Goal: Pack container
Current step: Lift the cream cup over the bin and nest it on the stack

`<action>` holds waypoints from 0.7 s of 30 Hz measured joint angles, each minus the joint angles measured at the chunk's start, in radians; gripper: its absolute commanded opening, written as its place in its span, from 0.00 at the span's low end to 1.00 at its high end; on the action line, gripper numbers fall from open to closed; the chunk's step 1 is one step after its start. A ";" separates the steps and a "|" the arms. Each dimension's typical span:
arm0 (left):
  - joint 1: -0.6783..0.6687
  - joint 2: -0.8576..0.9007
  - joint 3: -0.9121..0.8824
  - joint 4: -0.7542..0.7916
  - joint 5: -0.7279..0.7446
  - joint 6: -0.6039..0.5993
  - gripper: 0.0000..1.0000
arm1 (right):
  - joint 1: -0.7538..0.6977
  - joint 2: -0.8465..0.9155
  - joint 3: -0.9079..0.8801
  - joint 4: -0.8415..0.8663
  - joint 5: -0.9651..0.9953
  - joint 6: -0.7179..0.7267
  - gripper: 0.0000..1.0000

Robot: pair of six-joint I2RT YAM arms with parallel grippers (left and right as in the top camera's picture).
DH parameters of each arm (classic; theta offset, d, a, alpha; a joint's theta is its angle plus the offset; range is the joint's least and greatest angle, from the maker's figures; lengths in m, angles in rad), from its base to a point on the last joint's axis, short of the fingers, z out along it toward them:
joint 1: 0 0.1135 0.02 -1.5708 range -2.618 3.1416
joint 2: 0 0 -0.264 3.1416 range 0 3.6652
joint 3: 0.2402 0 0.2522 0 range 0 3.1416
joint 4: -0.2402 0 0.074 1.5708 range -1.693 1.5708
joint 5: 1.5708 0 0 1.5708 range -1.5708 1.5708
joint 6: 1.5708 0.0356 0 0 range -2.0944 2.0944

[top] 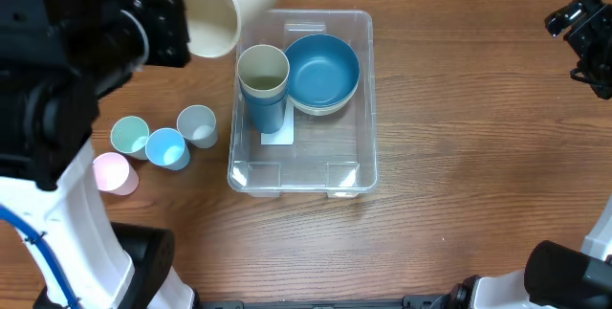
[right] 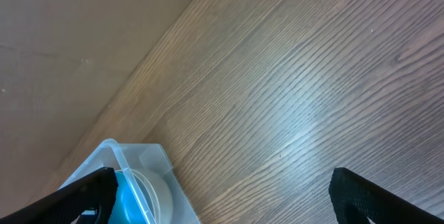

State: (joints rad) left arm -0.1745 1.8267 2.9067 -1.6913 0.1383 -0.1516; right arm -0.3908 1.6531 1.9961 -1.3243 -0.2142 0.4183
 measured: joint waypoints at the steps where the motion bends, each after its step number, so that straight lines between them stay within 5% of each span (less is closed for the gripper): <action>1: -0.023 0.000 -0.021 -0.001 -0.007 0.003 0.04 | 0.000 0.000 0.000 0.000 0.000 0.000 1.00; 21: -0.068 0.017 -0.230 -0.002 -0.117 0.006 0.04 | 0.000 0.000 0.000 0.000 0.001 0.000 1.00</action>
State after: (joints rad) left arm -0.2428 1.8439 2.6770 -1.6936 0.0212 -0.1455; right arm -0.3908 1.6531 1.9961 -1.3243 -0.2134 0.4179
